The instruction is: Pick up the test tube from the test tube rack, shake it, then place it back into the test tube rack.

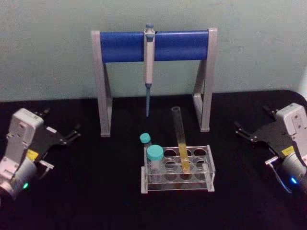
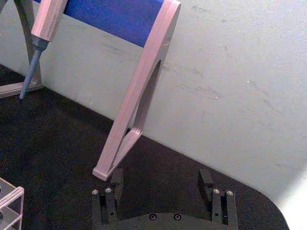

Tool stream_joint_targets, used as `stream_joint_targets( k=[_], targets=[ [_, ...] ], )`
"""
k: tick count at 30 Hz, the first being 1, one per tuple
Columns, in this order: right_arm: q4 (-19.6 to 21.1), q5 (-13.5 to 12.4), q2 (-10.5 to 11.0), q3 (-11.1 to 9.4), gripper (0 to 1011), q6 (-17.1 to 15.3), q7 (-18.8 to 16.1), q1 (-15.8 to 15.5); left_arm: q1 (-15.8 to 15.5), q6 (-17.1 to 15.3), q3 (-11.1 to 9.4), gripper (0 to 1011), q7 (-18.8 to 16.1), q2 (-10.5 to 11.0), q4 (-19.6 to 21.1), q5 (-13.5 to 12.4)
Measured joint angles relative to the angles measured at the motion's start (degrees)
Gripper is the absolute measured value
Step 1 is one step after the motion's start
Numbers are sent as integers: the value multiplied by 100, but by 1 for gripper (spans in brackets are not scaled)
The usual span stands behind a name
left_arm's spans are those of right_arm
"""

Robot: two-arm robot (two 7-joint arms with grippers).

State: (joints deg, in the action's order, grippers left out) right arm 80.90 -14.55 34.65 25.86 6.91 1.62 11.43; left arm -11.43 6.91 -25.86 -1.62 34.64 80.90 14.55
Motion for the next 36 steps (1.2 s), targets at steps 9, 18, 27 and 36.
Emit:
stream_joint_targets(
  k=[9, 18, 27, 36],
  targets=[
    [9, 33, -24, -42, 1000, 7, -1, -28, 0, 0, 0, 1001, 0, 0, 0, 0],
    [161, -87, -116, -306, 1000, 78, -94, -193, 0, 0, 0, 1001, 0, 0, 0, 0],
    [452, -354, -127, -482, 1000, 249, -558, -330, 0, 0, 0, 1001, 0, 0, 0, 0],
    [689, -599, -136, -487, 1000, 418, -1235, -354, 0, 0, 0, 1001, 0, 0, 0, 0]
  ],
)
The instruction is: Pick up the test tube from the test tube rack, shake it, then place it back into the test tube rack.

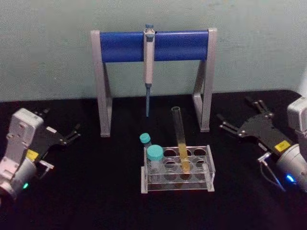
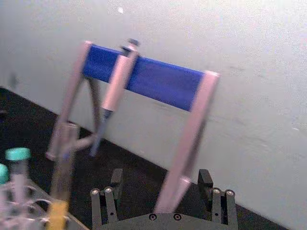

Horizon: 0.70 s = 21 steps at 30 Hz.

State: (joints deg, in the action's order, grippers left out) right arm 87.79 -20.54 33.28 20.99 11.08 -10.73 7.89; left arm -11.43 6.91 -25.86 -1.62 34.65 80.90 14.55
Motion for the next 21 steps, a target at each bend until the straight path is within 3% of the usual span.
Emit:
stream_joint_targets(
  k=[10, 21],
  targets=[
    [91, -241, -135, 168, 1000, -21, -879, 141, 0, 0, 0, 1001, 0, 0, 0, 0],
    [-47, -335, -350, 305, 1000, -345, -1431, 393, 0, 0, 0, 1001, 0, 0, 0, 0]
  ],
)
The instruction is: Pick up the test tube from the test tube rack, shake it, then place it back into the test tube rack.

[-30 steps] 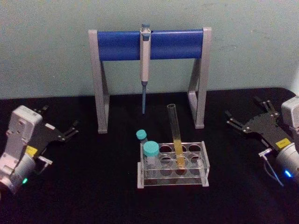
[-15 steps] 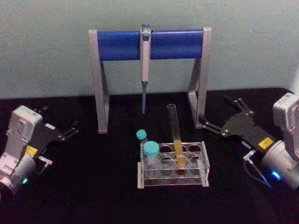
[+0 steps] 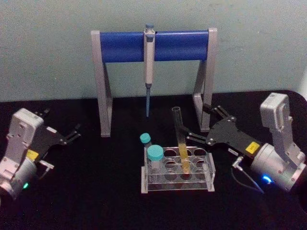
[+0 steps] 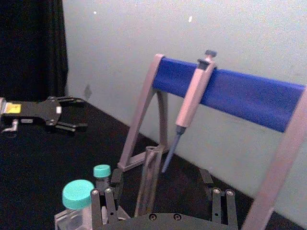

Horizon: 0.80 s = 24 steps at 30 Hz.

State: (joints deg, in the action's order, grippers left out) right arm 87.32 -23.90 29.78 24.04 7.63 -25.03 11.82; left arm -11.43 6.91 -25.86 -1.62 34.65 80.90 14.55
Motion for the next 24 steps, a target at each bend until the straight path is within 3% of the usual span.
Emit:
stream_joint_targets(
  k=[5, 24],
  targets=[
    [-123, -20, -111, 47, 1000, -245, -193, 132, 0, 0, 0, 1001, 0, 0, 0, 0],
    [-388, -33, -406, 76, 1000, -1122, -301, 389, 0, 0, 0, 1001, 0, 0, 0, 0]
  ],
)
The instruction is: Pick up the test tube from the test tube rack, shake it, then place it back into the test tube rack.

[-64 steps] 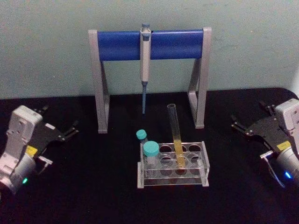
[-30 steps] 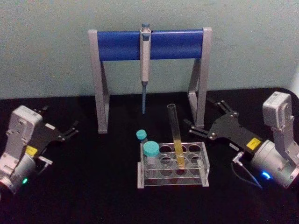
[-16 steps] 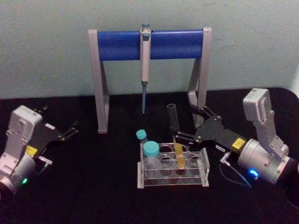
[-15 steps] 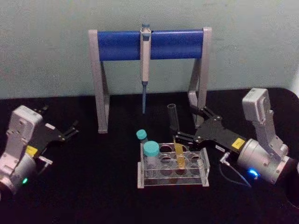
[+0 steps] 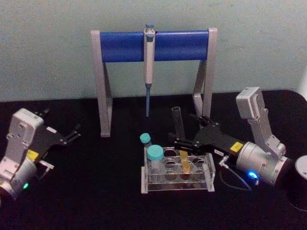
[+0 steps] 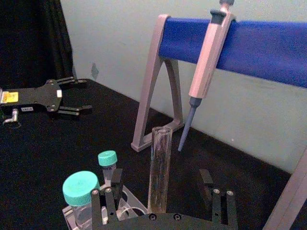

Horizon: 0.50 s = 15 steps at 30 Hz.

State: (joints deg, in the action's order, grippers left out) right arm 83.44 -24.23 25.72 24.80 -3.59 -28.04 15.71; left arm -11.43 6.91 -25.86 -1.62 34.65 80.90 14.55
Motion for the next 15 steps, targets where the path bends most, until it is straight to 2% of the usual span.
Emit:
stream_joint_targets(
  k=[5, 15],
  targets=[
    [17, -79, -40, 1, 1000, -271, 71, 16, 0, 0, 0, 1001, 0, 0, 0, 0],
    [30, -147, -69, -9, 1000, -444, 174, 25, 0, 0, 0, 1001, 0, 0, 0, 0]
  ],
)
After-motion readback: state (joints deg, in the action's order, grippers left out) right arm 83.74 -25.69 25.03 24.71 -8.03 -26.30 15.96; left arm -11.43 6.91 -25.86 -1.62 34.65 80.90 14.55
